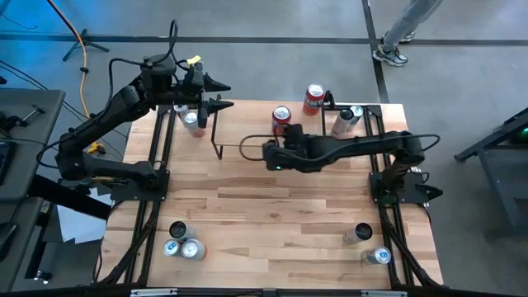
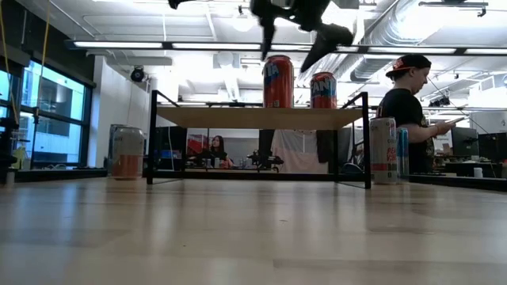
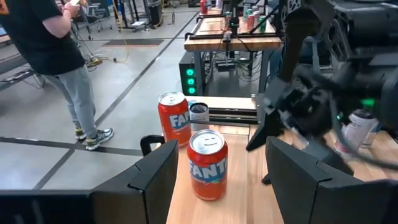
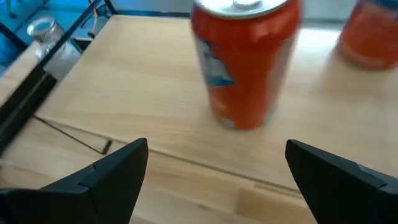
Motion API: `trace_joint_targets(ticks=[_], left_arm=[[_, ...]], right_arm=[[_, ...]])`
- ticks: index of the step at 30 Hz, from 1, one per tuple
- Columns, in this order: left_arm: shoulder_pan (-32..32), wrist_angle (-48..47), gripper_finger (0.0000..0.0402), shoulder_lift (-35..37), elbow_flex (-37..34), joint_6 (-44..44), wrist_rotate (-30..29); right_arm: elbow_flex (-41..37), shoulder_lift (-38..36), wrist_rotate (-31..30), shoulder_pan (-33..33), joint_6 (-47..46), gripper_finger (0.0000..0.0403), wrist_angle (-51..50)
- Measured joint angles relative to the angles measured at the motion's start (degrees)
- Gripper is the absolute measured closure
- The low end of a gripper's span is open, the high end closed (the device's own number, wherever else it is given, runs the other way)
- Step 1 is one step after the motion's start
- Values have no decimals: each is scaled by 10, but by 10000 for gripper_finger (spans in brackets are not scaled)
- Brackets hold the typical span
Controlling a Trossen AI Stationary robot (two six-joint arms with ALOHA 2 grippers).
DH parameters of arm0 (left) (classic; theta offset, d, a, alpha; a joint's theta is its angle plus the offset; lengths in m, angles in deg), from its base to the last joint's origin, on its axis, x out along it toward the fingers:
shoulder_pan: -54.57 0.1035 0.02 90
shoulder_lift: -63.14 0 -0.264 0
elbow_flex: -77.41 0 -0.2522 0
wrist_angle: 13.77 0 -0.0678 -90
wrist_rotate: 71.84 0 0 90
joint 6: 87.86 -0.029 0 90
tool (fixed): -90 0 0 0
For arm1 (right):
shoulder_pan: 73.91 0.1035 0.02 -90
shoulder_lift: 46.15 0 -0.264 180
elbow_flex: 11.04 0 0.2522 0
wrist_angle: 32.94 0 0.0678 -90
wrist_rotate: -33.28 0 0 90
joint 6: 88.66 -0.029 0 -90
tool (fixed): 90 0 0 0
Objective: Place canned beverage on shelf
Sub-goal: Put the red soda can on the shelf aligned with the red soda can
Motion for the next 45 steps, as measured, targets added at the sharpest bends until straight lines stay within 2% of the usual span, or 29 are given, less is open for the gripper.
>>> trace_joint_targets(ticks=[7,17,26,45], left_arm=[[3,1,198,0,0,3,0],[3,1,198,0,0,19,1],[3,1,198,0,0,20,1],[3,0,198,0,0,34,1]], right_arm=[[45,44,-9,-24,-17,37,0],[32,46,-12,-55,-21,37,20],[32,47,-19,-83,42,37,58],[31,47,-3,-137,69,37,96]])
